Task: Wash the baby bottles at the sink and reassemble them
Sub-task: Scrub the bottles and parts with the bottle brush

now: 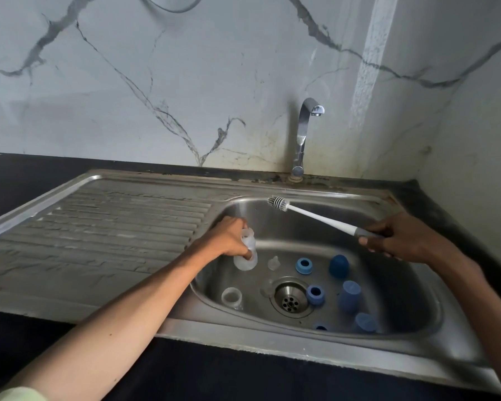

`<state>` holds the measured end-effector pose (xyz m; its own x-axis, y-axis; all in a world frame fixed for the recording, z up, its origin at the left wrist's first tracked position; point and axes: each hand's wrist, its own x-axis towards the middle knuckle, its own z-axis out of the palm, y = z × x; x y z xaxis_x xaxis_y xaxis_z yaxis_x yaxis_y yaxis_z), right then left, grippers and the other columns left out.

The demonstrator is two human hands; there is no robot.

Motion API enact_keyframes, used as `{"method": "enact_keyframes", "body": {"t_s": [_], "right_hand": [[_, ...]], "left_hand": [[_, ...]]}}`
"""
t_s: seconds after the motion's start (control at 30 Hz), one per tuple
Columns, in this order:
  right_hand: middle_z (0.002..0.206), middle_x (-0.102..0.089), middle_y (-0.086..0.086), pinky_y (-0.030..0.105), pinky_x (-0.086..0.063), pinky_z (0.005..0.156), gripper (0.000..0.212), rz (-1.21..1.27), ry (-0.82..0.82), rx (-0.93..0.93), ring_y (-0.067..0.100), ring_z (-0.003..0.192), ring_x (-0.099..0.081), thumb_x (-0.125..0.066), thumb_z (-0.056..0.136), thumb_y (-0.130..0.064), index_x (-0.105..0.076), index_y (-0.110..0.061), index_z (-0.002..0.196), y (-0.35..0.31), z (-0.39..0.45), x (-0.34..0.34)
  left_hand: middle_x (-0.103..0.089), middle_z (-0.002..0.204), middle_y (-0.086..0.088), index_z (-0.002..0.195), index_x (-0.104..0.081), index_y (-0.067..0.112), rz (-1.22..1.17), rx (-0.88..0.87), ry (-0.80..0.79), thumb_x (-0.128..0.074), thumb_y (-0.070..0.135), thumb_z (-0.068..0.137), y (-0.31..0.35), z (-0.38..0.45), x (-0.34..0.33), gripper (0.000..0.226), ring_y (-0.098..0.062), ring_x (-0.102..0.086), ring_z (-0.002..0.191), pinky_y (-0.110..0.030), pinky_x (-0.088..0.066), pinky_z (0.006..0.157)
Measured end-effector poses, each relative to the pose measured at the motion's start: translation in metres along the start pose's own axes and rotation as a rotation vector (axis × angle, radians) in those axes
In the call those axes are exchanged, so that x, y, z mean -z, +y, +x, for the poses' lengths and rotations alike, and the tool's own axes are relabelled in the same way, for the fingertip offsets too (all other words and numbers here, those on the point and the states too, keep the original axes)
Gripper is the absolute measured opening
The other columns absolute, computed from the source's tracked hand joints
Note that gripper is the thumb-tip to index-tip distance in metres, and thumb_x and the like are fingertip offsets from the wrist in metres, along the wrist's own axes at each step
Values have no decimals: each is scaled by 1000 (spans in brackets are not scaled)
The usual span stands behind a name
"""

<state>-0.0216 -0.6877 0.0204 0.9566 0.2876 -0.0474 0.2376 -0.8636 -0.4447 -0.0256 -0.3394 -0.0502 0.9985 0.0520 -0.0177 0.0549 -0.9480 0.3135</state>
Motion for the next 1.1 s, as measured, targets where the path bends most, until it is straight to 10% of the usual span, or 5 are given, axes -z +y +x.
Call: {"method": "enact_keyframes", "body": {"t_s": [0.63, 1.1], "right_hand": [[82, -69, -3, 23, -44, 68, 29, -26, -10, -3, 8, 70, -62, -65, 92, -33, -68, -24, 120, -5, -4, 2], [78, -69, -7, 21, -43, 67, 25, -25, 25, -6, 6, 69, -63, -66, 91, -33, -71, -24, 114, -2, -3, 5]], "left_hand": [[-65, 108, -5, 111, -58, 14, 253, 54, -371, -92, 23, 65, 9, -2, -29, 58, -22, -65, 90, -26, -46, 63], [-59, 129, -3, 130, -59, 20, 321, -221, -143, -86, 45, 72, 33, 3, -30, 69, -23, -57, 117, -30, -46, 91]]}}
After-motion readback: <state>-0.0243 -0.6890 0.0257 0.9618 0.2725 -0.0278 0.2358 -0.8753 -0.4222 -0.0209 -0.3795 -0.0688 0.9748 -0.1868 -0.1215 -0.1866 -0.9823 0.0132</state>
